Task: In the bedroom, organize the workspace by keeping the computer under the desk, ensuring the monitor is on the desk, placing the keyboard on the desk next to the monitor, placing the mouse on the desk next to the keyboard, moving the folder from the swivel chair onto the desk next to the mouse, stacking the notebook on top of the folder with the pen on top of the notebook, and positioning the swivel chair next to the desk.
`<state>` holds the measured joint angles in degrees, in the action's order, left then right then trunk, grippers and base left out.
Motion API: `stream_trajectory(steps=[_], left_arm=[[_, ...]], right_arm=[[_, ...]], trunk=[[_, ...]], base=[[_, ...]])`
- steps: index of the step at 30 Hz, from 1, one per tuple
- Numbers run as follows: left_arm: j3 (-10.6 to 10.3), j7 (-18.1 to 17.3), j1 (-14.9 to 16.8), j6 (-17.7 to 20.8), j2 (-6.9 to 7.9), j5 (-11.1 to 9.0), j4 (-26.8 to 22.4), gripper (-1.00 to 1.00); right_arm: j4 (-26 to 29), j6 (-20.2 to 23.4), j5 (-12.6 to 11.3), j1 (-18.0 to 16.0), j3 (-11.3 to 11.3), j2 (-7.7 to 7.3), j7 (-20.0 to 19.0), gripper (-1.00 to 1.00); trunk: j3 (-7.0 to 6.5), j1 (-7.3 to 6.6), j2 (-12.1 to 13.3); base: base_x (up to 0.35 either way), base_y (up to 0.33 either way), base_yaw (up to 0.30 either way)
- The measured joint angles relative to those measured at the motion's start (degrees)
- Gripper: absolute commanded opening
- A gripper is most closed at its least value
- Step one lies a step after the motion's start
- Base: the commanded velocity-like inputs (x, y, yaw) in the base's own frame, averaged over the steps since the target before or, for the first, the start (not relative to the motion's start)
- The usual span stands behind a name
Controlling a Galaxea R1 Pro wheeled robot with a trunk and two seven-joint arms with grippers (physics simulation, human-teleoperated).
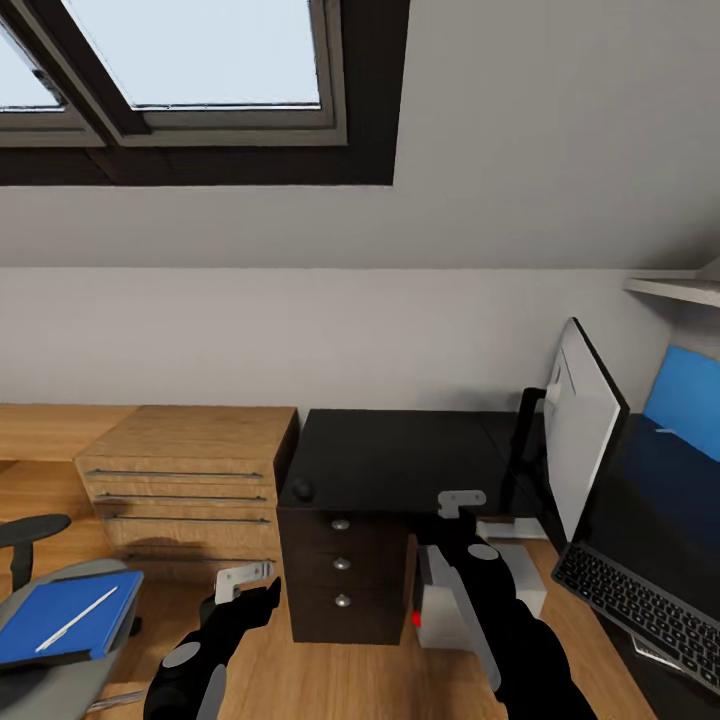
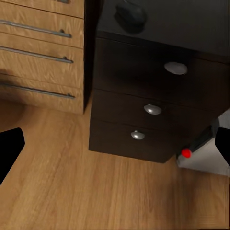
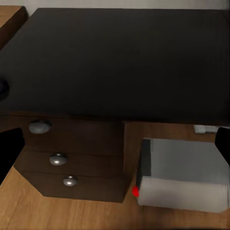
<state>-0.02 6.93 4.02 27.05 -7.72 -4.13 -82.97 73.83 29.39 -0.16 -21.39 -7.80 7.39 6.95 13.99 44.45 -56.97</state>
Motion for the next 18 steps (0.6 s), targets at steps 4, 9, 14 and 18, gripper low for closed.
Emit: stream_trajectory(steps=[4, 9, 14, 18], left_arm=[[0.0, 0.0, 0.0, 0.0, 0.00, 0.0, 0.0, 1.00], [0.1, 0.0, 0.0, 0.1, 0.02, 0.0, 0.0, 1.00], [0.7, 0.1, 0.0, 0.1, 0.02, 0.0, 0.0, 1.00], [1.1, 0.1, 0.0, 0.1, 0.02, 0.0, 0.0, 1.00]], right_arm=[[0.0, 0.0, 0.0, 0.0, 0.0, 0.00, 0.0, 1.00], [-0.1, -0.1, 0.1, 0.0, 0.0, 0.00, 0.0, 1.00], [-0.2, -0.1, 0.1, 0.0, 0.0, 0.00, -0.1, 1.00], [-0.3, -0.1, 0.1, 0.0, 0.0, 0.00, -0.1, 1.00]], trunk=[[-0.37, -0.45, 0.8], [-0.37, -0.45, 0.8], [-0.37, -0.45, 0.8], [-0.37, -0.45, 0.8]], base=[[0.000, 0.000, -0.242], [0.000, 0.000, -0.255], [0.000, 0.000, -0.259], [0.000, 0.000, -0.260]])
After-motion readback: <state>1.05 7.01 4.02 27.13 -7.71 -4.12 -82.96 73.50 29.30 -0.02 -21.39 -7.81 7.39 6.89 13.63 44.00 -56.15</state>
